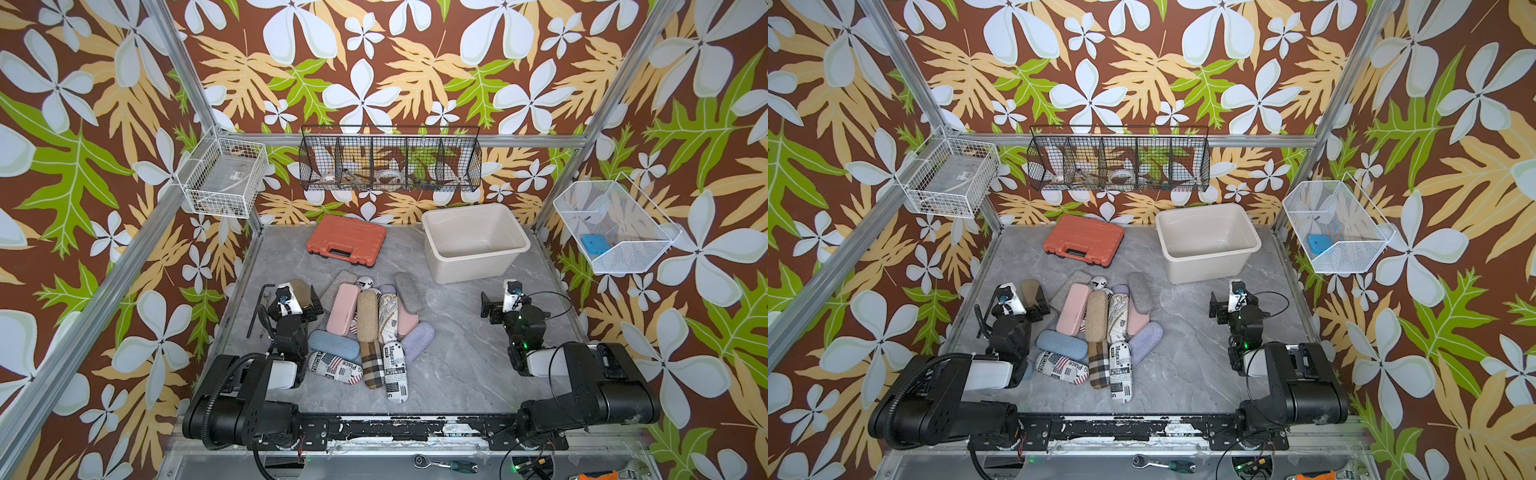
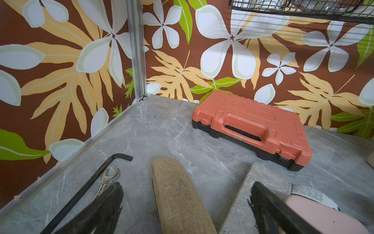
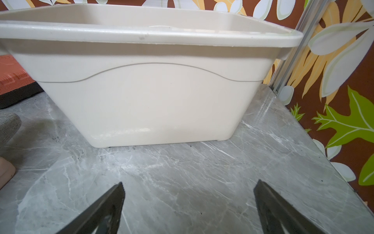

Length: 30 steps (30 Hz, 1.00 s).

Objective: Put the glasses cases into the storage boxes
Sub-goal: Adjust the storage box at the center of the board.

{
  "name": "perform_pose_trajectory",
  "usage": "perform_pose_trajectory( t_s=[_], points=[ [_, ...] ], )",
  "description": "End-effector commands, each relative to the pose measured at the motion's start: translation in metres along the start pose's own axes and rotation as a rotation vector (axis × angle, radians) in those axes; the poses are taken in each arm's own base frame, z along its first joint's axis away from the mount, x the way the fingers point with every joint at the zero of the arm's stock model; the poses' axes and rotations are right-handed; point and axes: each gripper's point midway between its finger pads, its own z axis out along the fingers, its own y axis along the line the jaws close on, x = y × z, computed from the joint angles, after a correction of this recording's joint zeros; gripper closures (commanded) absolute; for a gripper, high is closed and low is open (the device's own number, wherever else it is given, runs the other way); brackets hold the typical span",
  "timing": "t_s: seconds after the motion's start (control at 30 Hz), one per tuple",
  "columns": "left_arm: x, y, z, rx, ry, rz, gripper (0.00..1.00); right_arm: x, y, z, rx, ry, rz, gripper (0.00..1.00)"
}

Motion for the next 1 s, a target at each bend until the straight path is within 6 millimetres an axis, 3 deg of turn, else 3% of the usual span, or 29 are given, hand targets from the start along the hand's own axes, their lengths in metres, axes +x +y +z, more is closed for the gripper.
perform_pose_trajectory(
  t_s=[0.0, 0.47, 0.6, 0.7, 0.83, 0.9, 0.97],
  points=[
    [-0.004, -0.008, 0.000, 0.047, -0.014, 0.014, 0.00, -0.006, 0.001, 0.000, -0.005, -0.022, 0.000, 0.00],
    [-0.004, -0.013, 0.002, 0.070, -0.008, 0.026, 0.00, -0.006, 0.000, 0.000, -0.005, -0.021, 0.000, 0.01],
    [-0.004, -0.013, 0.001, 0.070, -0.009, 0.026, 0.00, -0.005, -0.013, 0.002, 0.066, -0.009, 0.032, 0.00],
    [-0.016, -0.003, -0.001, 0.016, -0.029, 0.002, 0.00, -0.007, -0.022, 0.003, 0.133, 0.007, 0.046, 0.00],
    [-0.040, -0.018, -0.002, 0.078, 0.004, 0.027, 0.00, -0.021, -0.031, 0.024, 0.184, 0.199, 0.084, 0.00],
    [-0.058, -0.021, -0.005, 0.089, 0.003, 0.005, 0.00, -0.031, -0.018, 0.030, 0.121, 0.246, 0.073, 0.00],
    [-0.076, -0.026, -0.011, 0.120, -0.006, -0.021, 0.00, -0.052, -0.006, 0.023, 0.118, 0.219, 0.049, 0.00]
  ],
)
